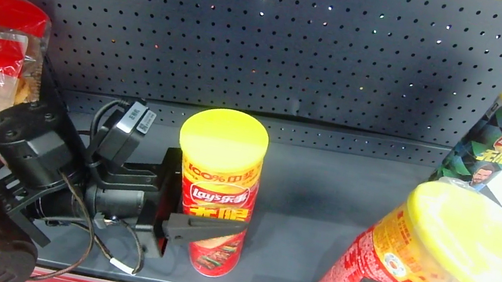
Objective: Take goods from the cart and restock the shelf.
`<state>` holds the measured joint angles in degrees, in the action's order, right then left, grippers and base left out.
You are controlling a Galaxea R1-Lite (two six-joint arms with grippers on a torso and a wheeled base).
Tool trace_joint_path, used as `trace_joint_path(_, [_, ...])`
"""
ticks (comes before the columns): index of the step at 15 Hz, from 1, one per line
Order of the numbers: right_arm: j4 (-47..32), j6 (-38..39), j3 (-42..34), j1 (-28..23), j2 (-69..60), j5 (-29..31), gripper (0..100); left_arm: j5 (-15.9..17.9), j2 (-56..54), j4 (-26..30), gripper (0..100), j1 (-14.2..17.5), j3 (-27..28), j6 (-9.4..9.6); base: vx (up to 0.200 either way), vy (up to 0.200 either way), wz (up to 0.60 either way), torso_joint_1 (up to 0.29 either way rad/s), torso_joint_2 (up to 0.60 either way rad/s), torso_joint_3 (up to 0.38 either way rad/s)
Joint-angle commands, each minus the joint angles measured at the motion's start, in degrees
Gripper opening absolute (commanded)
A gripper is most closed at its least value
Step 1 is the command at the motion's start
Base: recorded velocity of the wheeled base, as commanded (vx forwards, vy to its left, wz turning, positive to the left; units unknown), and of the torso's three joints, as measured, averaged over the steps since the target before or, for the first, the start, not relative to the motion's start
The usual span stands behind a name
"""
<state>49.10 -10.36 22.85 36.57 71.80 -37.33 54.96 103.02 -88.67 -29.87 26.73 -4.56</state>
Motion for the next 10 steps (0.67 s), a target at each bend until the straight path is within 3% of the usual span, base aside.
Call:
trace_joint_path(1, [0.03, -0.01, 0.09, -0.01, 0.09, -0.03, 0, -0.02, 0.07, -0.36, 100, 0.25, -0.1, -0.01, 0.0, 0.0, 0.0, 0.0, 0.0, 0.0])
trace_joint_path(3, [0.03, -0.01, 0.09, -0.01, 0.18, -0.03, 0, 0.24, 0.07, -0.36, 100, 1.48, -0.72, -0.01, 0.0, 0.0, 0.0, 0.0, 0.0, 0.0])
trace_joint_path(5, [0.03, -0.01, 0.01, -0.01, 0.09, -0.03, 0, 2.09, -0.72, -0.45, 100, 4.73, -3.62, 0.08, 0.0, 0.0, 0.0, 0.0, 0.0, 0.0])
trace_joint_path(8, [0.03, -0.01, 0.09, -0.01, 0.27, -0.03, 0, 9.12, -6.26, -0.71, 100, 12.64, -11.09, 1.92, 0.0, 0.0, 0.0, 0.0, 0.0, 0.0])
trace_joint_path(10, [0.03, -0.01, 0.27, -0.01, 0.36, -0.03, 0, 9.73, -14.78, -0.8, 100, 14.31, -16.27, 2.36, 0.0, 0.0, 0.0, 0.0, 0.0, 0.0])
